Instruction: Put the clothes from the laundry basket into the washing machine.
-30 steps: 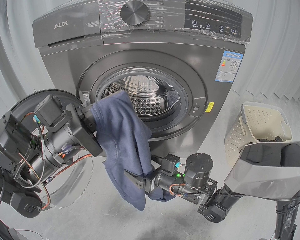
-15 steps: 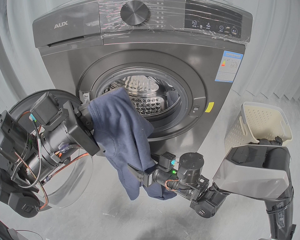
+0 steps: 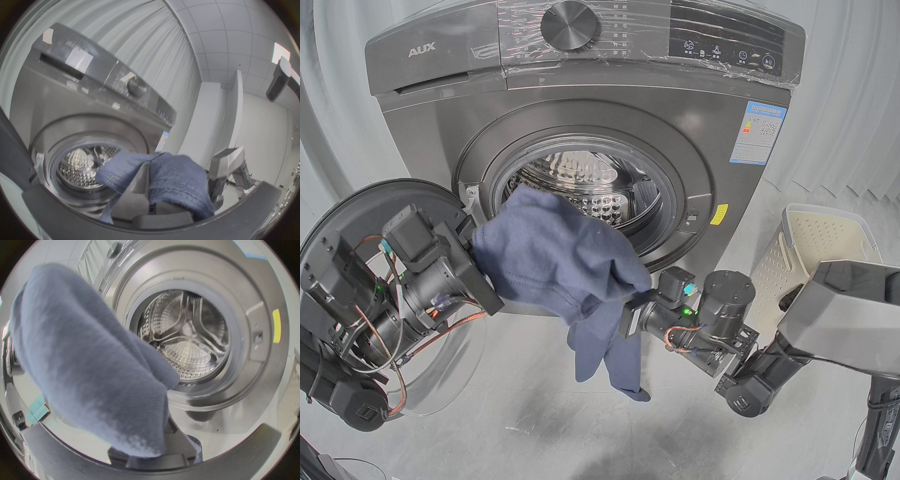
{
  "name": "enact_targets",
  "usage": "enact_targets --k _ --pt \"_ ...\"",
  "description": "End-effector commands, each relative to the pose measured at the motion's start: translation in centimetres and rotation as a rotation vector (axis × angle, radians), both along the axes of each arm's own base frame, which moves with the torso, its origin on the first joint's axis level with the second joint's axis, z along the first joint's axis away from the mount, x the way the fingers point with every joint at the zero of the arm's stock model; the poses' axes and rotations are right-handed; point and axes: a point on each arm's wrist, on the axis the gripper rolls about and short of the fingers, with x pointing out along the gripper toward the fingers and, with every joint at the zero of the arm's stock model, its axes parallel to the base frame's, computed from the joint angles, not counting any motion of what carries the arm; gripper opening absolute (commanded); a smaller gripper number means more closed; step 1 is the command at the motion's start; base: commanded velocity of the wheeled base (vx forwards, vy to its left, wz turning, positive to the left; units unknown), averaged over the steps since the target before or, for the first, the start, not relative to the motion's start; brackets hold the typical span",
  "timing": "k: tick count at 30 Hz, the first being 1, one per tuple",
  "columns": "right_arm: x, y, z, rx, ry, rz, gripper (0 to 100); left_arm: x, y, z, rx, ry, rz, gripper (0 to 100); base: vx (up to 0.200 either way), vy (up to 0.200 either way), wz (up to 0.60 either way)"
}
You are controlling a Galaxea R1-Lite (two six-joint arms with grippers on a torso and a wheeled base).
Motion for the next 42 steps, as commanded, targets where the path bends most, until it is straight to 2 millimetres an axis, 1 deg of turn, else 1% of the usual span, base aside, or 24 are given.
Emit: enact_targets --k 1,2,4,5,10,14,16,19,20,23,31,32,36,42 --pt "-0.7 -2.4 4.3 0.062 -0.064 -0.053 0 2.0 0.4 -4.4 0.085 0.155 0.047 0 0.0 0.0 0.0" --pt "-0.8 -2.5 4.6 0.066 -0.069 -0.057 0 2.6 0.5 -5.6 0.108 0.198 0.056 0 0.0 0.0 0.0" --pt "-1.0 -2.8 4.9 0.069 -0.072 -0.057 0 3.4 0.5 -7.0 0.131 0.24 0.069 0 0.0 0.0 0.0" --pt "-1.1 -2.8 5.0 0.07 -0.073 -0.057 0 3.6 0.5 -7.2 0.134 0.247 0.072 0 0.0 0.0 0.0" --pt "-1.2 -2.9 5.3 0.075 -0.079 -0.057 0 4.3 1.2 -9.7 0.174 0.332 0.102 0 0.0 0.0 0.0" --pt "-1.3 -2.7 5.4 0.078 -0.082 -0.052 0 5.1 1.6 -12.3 0.26 0.371 0.126 0 0.0 0.0 0.0" --pt "-1.3 -2.6 5.5 0.081 -0.086 -0.048 0 5.2 1.6 -13.2 0.291 0.381 0.117 0 0.0 0.0 0.0" --pt "-1.6 -2.4 5.5 0.081 -0.084 -0.04 0 4.6 1.7 -14.7 0.346 0.421 0.073 0 0.0 0.0 0.0" --pt "-1.6 -2.4 5.5 0.081 -0.084 -0.04 0 4.6 1.7 -14.7 0.346 0.421 0.073 0 0.0 0.0 0.0" --pt "-1.7 -2.3 5.4 0.078 -0.081 -0.036 0 4.7 1.6 -15.6 0.369 0.433 0.063 0 0.0 0.0 0.0" --pt "-1.7 -2.2 5.4 0.079 -0.082 -0.034 0 4.8 1.9 -15.5 0.367 0.431 0.055 0 0.0 0.0 0.0" --pt "-1.6 -2.2 5.3 0.078 -0.081 -0.036 0 4.7 2.0 -15.6 0.368 0.433 0.05 100 0.0 0.0 0.0" --pt "-1.5 -2.3 5.3 0.078 -0.081 -0.039 0 4.8 1.9 -15.6 0.366 0.434 0.048 100 0.0 0.0 0.0" --pt "-1.2 -2.4 5.1 0.073 -0.079 -0.048 0 3.6 2.0 -16.2 0.391 0.474 0.027 100 0.0 0.0 0.0"
